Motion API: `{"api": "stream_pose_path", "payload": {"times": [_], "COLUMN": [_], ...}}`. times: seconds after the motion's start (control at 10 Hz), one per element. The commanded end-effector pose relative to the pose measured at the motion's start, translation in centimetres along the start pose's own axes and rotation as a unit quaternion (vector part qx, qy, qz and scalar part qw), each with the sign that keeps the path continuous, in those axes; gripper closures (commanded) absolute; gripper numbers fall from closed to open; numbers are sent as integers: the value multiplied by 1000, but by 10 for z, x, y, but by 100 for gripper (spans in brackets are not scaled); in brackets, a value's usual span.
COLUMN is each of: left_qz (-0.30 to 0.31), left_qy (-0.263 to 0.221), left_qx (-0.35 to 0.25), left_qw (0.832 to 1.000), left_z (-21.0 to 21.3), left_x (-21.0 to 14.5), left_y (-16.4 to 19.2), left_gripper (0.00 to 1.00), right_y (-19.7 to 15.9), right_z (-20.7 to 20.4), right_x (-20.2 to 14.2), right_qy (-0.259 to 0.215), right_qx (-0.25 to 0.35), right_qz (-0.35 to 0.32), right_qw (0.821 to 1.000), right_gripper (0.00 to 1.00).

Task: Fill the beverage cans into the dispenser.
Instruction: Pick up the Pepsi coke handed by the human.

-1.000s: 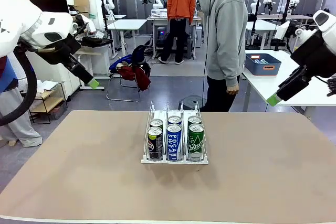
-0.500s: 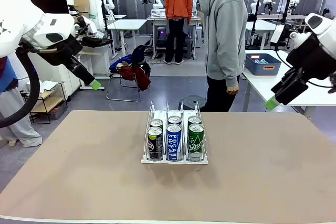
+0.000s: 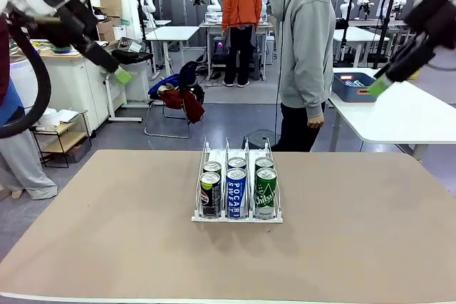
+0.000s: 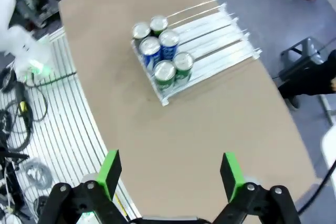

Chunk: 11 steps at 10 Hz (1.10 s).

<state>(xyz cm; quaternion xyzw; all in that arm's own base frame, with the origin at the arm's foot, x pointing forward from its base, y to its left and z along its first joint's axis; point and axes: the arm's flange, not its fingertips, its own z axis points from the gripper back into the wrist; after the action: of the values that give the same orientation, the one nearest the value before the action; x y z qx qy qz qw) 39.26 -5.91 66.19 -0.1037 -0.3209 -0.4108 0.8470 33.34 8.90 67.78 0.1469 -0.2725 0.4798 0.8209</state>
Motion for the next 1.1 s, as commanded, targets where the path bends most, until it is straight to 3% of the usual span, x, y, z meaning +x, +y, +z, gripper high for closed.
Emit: {"api": "stream_pose_path", "payload": {"times": [0.0, 0.2, 0.4, 0.5, 1.0], "left_qz": [-26, -18, -5, -10, -10], "left_qy": [-16, -24, -21, -21, -21], "left_qx": [5, 17, 9, 21, 21], "left_qw": [1000, 999, 1000, 1000, 1000], "left_z": [16, 25, 20, 30, 30], "left_x": [7, 6, -4, 13, 13], "left_y": [1, 4, 1, 1, 1], "left_gripper": [0, 0, 0, 0, 0], "right_y": [1, -2, -17, -6, -6], "right_z": [33, 54, 48, 66, 66], "right_x": [13, 11, 3, 12, 13], "right_qy": [-26, -55, -67, -47, -51], "right_qx": [-30, -48, -48, -56, -58], "right_qz": [-35, -50, -84, -44, -49], "right_qw": [999, 996, 993, 996, 996], "right_gripper": [0, 0, 0, 0, 0]}}
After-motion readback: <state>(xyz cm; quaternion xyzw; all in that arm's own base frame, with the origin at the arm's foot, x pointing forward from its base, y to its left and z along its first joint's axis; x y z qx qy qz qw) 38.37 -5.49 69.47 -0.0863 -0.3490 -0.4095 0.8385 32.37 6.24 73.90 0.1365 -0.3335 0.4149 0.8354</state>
